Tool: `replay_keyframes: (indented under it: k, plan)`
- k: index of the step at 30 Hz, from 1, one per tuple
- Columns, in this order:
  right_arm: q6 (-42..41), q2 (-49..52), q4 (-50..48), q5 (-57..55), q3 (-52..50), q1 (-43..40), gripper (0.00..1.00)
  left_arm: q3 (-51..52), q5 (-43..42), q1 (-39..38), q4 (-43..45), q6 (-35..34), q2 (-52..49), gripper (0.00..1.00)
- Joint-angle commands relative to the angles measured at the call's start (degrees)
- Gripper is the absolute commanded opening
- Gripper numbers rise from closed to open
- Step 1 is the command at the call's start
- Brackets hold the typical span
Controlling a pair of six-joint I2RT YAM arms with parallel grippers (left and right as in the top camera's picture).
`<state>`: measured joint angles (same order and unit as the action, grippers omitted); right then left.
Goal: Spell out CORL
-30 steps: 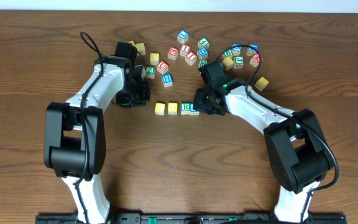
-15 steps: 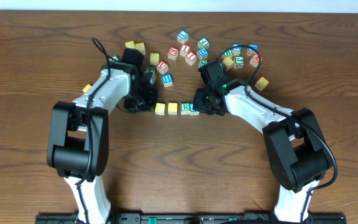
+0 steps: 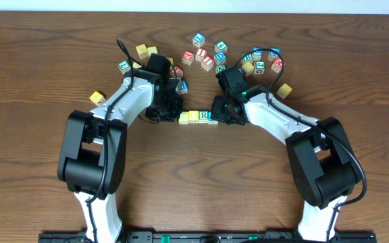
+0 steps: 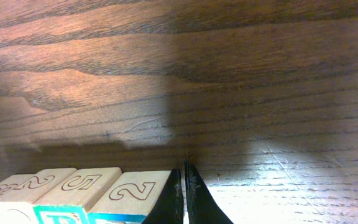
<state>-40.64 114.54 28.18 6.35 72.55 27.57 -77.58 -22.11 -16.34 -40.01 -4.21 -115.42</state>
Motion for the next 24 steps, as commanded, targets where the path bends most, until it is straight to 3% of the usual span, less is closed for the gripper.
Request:
replay_keyframes:
  k: [1,15,24]
  plan:
    - [-0.9,0.85,-0.63,1.11,-0.46,0.22,0.01,0.33,-1.42,-0.72,1.16,0.52,-0.42,0.07]
    - [2.16,-3.76,1.42,-1.31,-0.22,-1.77,0.01,-0.44,-1.14,-0.72,1.2,0.55,1.49,0.08]
    - [5.49,-10.6,4.66,-4.92,-0.2,-4.94,0.01,-2.51,9.38,2.49,-1.97,0.57,8.35,0.08]
